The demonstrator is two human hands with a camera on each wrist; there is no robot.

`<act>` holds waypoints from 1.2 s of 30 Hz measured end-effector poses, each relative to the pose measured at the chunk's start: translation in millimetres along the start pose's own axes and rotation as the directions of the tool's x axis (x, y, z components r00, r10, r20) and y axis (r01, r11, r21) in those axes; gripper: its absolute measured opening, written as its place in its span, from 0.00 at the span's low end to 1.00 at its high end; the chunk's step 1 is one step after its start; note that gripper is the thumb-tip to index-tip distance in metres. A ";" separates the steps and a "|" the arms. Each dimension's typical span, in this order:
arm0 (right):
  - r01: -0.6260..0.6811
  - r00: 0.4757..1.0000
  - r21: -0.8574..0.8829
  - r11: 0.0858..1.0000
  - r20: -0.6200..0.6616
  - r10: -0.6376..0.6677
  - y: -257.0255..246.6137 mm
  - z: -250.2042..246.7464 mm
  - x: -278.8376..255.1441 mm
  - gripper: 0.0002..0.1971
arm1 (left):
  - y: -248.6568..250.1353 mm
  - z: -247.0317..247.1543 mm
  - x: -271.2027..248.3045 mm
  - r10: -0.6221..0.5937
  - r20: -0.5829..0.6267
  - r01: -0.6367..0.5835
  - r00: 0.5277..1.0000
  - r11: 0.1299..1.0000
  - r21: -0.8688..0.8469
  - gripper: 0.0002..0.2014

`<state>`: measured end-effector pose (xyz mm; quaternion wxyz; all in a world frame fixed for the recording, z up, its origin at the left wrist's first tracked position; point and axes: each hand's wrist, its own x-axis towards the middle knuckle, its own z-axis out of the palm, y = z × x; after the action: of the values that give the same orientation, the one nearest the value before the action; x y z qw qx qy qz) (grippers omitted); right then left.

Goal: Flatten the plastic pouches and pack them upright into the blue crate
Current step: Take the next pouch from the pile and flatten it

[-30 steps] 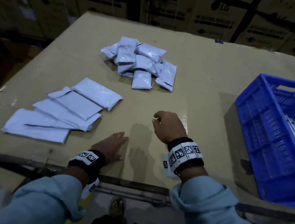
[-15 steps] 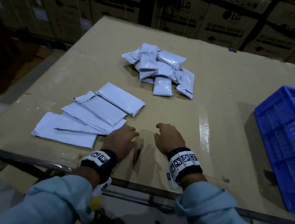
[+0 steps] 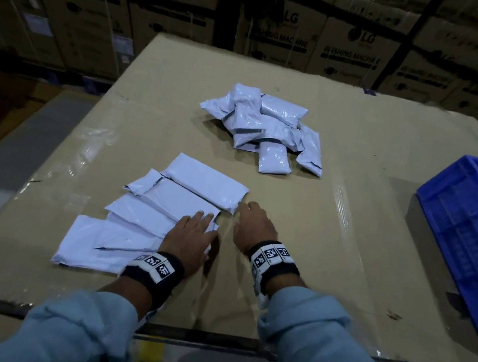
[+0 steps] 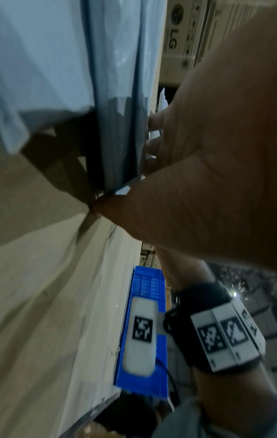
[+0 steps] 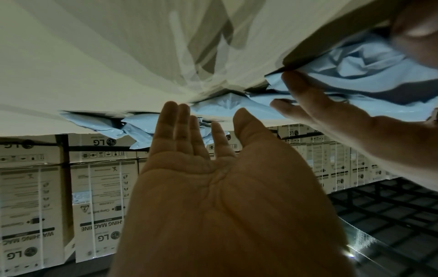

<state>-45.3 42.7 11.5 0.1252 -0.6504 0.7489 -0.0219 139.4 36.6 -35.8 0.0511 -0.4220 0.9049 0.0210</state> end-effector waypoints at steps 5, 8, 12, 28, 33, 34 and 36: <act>0.018 0.998 0.003 1.000 -0.054 -0.018 -20.2 4.7 32.9 0.24 | -24.8 -1.7 0.4 0.126 -0.003 -0.126 0.992 0.992 0.027 0.27; -0.009 0.998 -0.016 1.000 -0.062 0.008 -25.1 12.3 50.1 0.21 | -31.3 -1.6 -0.8 0.141 -0.026 -0.140 0.990 0.990 0.016 0.30; 0.042 0.996 -0.033 0.999 -0.083 -0.045 -27.0 28.1 71.0 0.38 | -38.9 -1.1 -4.0 0.123 -0.041 -0.123 0.992 0.992 0.006 0.31; -0.036 0.997 -0.180 0.983 -0.078 0.022 36.8 33.8 2.2 0.30 | 6.6 -5.0 7.8 -0.135 -0.024 0.134 0.991 0.991 -0.025 0.37; 0.026 0.996 -0.084 0.996 -0.088 -0.033 84.7 35.3 -35.3 0.26 | 39.4 -3.5 26.0 -0.090 -0.023 0.086 0.996 0.986 -0.140 0.42; 0.051 0.995 -0.075 0.996 -0.083 -0.057 95.0 35.9 -42.6 0.26 | 49.2 -1.6 28.5 -0.065 -0.019 0.062 0.998 0.987 -0.147 0.42; 0.101 0.990 -0.061 0.993 -0.089 -0.107 115.1 37.1 -56.3 0.24 | 68.3 0.5 32.9 -0.002 0.005 0.002 1.000 0.987 -0.161 0.41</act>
<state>-141.9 120.3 -38.0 0.0709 -0.6901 0.7193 -0.0373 66.1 55.5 -40.3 0.0190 -0.4256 0.8997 0.0949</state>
